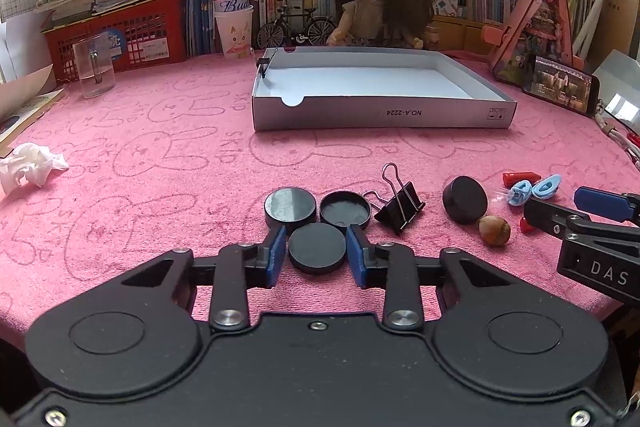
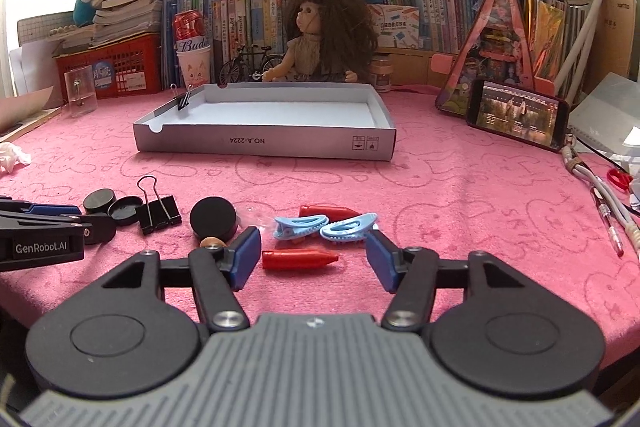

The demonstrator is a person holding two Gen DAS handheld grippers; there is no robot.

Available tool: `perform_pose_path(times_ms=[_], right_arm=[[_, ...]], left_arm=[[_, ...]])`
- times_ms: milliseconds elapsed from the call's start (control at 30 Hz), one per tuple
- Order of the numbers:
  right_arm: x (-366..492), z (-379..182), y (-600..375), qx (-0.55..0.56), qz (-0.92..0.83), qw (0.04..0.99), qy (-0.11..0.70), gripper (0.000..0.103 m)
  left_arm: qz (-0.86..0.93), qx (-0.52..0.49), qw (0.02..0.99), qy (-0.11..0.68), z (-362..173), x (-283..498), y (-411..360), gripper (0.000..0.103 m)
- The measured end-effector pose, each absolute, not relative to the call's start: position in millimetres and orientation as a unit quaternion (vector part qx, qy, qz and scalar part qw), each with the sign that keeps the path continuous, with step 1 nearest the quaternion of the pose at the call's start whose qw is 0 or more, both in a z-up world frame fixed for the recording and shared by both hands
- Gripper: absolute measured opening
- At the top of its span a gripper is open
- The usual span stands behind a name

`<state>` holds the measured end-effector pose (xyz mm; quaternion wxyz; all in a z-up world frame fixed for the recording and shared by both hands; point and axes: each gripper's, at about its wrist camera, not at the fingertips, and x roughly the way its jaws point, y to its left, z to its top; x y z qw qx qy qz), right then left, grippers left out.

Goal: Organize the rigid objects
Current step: 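Close the left gripper on the black lid while the right gripper closes on the red crayon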

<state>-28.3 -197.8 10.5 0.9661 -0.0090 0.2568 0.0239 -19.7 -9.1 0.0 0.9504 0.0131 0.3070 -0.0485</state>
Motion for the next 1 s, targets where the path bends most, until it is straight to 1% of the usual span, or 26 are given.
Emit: perform_pose_path(times_ms=[367, 500, 533, 567, 1000], right_arm=[[-27, 5, -192, -0.018, 0.022, 0.964, 0.264, 0.072], [-25, 4, -190, -0.022, 0.032, 0.964, 0.263, 0.064], [-24, 4, -189, -0.024, 0.035, 0.963, 0.265, 0.051], [-24, 4, -188, -0.025, 0.036, 0.963, 0.268, 0.050], [-22, 22, -191, -0.011, 0.049, 0.968, 0.247, 0.050]], left_arm=[[-0.048, 0.018, 0.952, 0.301, -1, -20, -10, 0.030], [-0.049, 0.023, 0.953, 0.298, -1, -19, -11, 0.030], [-0.049, 0.025, 0.953, 0.297, -1, -19, -11, 0.030], [-0.050, 0.025, 0.953, 0.297, 0, -20, -11, 0.030], [-0.072, 0.023, 0.962, 0.262, 25, -27, -15, 0.030]])
